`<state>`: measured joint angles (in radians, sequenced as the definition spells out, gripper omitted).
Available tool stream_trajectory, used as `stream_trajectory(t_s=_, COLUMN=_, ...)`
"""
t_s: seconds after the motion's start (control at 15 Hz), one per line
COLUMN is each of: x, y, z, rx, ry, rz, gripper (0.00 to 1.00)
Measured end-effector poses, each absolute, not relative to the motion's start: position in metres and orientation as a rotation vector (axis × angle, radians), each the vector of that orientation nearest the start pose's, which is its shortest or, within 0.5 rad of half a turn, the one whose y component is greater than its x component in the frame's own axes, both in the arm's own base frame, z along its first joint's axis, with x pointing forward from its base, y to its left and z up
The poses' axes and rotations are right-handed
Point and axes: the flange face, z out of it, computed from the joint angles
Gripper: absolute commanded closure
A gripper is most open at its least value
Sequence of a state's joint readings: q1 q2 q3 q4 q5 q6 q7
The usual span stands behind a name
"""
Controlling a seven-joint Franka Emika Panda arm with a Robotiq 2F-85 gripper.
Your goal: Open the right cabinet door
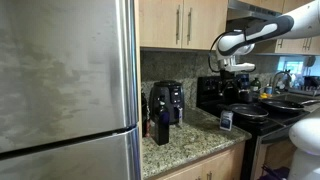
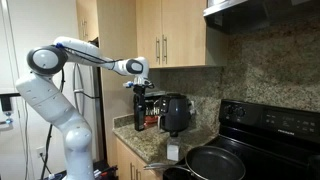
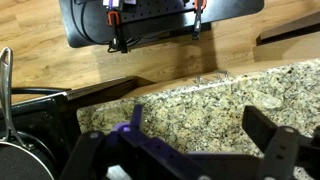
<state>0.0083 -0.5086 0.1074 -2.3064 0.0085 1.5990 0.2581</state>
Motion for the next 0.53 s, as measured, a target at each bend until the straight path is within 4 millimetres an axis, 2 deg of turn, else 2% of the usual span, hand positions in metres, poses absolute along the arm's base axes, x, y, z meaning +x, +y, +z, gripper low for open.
stream_trajectory(t_s=0.2, x=0.374, y=0.051, z=0.520, rx=-3.197, ry=0.246, rz=0.297, gripper=0.00)
stream_trajectory(t_s=0.33, x=0.381, y=0.064, z=0.534, rx=-3.203, ry=0.194, rz=0.184, gripper=0.00)
stream_trajectory(t_s=0.4, x=0.386, y=0.074, z=0.555, rx=-3.197, ry=0.167, rz=0.087, gripper=0.00)
stream_trajectory(t_s=0.53, x=0.388, y=0.088, z=0.611, rx=-3.172, ry=0.132, rz=-0.104, gripper=0.00)
